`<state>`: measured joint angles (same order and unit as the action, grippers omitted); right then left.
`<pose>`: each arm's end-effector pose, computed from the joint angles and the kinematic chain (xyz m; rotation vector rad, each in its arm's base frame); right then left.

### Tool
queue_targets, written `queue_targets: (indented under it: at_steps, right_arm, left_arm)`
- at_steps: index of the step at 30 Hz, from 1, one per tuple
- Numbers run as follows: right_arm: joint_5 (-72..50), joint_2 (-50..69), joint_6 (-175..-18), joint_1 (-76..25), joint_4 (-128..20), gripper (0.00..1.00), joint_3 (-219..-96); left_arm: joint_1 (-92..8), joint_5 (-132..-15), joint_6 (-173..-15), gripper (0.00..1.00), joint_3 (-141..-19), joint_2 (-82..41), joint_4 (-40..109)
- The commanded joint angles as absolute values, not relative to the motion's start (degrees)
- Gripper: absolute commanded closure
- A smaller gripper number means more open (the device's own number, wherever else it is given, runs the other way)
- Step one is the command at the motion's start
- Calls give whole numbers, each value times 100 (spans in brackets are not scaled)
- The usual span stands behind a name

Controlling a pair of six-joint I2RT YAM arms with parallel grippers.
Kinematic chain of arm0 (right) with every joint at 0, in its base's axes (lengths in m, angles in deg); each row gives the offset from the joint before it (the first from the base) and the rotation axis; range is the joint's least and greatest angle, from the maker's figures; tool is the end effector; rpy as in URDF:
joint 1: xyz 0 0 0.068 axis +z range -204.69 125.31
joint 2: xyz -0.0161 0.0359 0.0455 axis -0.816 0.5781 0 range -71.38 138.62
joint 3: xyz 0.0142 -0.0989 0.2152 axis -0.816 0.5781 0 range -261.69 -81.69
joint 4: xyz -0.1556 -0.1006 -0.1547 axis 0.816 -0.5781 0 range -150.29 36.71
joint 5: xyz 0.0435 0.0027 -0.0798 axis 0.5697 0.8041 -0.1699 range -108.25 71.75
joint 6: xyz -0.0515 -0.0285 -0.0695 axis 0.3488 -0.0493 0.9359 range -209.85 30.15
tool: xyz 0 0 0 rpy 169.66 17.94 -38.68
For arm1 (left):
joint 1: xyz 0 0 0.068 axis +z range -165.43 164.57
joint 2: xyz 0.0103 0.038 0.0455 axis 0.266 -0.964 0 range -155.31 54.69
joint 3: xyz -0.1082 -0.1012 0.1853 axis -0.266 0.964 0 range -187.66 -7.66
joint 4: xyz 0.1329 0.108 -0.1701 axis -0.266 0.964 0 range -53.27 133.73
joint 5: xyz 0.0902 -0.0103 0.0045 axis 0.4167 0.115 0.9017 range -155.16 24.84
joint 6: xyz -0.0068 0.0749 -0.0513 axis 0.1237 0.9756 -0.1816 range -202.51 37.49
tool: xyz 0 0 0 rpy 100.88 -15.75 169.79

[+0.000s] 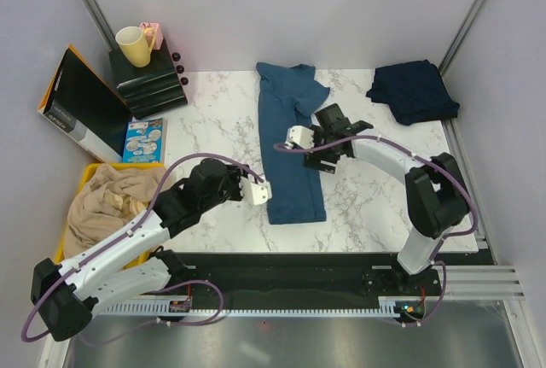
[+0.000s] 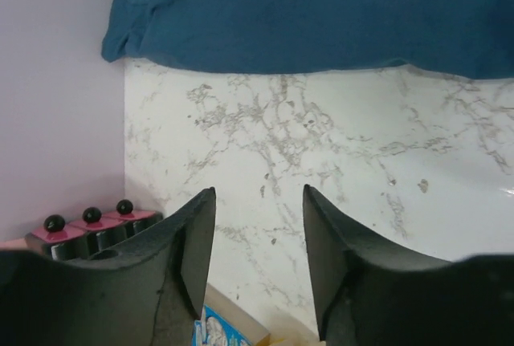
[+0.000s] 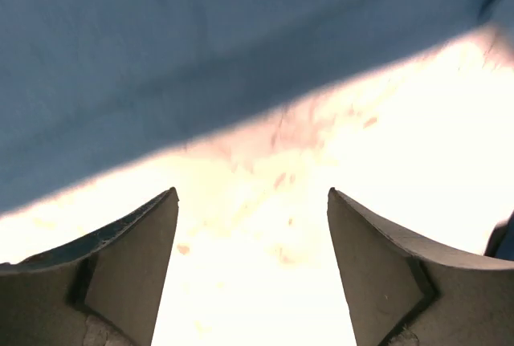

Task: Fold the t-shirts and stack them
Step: Fold the tshirt

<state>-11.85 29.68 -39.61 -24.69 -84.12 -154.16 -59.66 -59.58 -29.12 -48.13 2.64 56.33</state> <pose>0.3137 0.1916 0.1486 -1.7039 1.9608 0.0180 0.1804 -0.1646 0.2261 1.5553 1.4383 0.1982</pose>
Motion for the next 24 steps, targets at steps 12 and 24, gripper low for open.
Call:
queue_targets:
  at_steps: [12,24]
  right_arm:
    - [-1649,915,-1911,-2375,-8045,20,-12707]
    - [-1526,87,-1672,-1391,-7369,20,-11642]
  left_arm:
    - [-6333,-7096,-1264,11,-3578,-735,4658]
    - [-6597,-7219,-1176,8,-3614,-2037,3401]
